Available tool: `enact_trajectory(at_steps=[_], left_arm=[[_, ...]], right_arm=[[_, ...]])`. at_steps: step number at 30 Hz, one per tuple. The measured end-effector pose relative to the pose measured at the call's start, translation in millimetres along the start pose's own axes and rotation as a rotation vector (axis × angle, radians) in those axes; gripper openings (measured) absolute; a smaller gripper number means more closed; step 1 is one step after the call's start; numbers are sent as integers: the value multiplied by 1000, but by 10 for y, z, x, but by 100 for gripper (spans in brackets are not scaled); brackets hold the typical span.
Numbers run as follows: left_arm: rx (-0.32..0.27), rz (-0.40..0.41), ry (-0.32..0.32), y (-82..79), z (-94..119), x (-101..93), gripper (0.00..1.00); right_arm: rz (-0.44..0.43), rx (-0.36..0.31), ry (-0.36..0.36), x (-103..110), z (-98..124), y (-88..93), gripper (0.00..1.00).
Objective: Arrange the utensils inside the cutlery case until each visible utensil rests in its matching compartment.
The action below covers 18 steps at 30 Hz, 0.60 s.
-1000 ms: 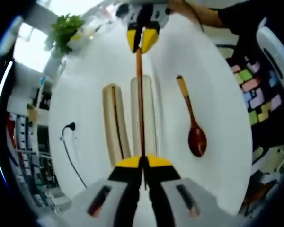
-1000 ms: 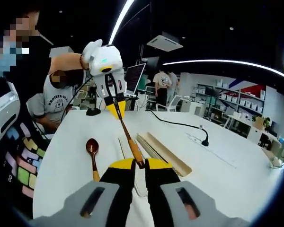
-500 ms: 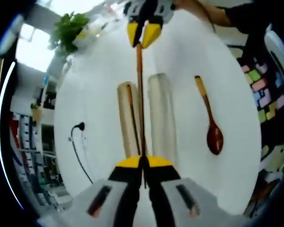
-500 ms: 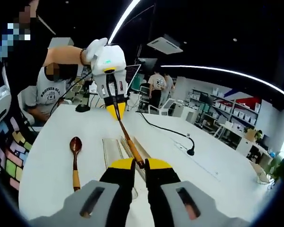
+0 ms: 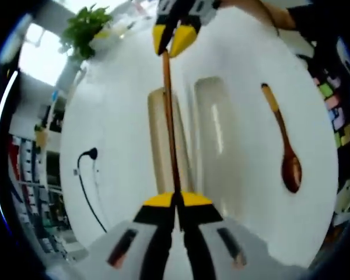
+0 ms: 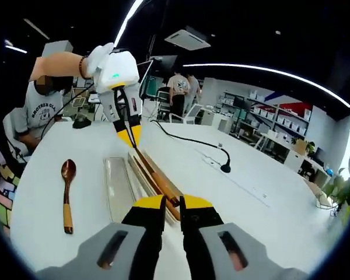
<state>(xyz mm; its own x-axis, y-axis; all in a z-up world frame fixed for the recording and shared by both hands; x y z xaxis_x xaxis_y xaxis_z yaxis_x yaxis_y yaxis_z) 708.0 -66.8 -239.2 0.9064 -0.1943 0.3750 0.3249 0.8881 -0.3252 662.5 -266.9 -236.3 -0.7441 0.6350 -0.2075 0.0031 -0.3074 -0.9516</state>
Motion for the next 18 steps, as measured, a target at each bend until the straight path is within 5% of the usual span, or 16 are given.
enact_trajectory(at_steps=[18], left_arm=[[-30,96,23,212,-351,93,2]], right_arm=[[-36,81,37,-149,-304,322,10]])
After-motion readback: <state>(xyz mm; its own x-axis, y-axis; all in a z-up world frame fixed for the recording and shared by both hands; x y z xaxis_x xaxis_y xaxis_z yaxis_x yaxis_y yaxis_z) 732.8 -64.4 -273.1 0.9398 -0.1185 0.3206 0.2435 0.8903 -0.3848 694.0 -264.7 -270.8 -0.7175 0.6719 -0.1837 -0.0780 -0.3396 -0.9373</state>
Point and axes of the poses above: the point that each gripper's makers call its tool centre point, and the gripper's own axes: z roughly backward along the fingers, x roughly to its left, y roughly out of its underside, the point moved 5 cm from there along z, roughly backward along the fingers, and after that the axes turned 9 degrees about -x, right-handed, at the moved point
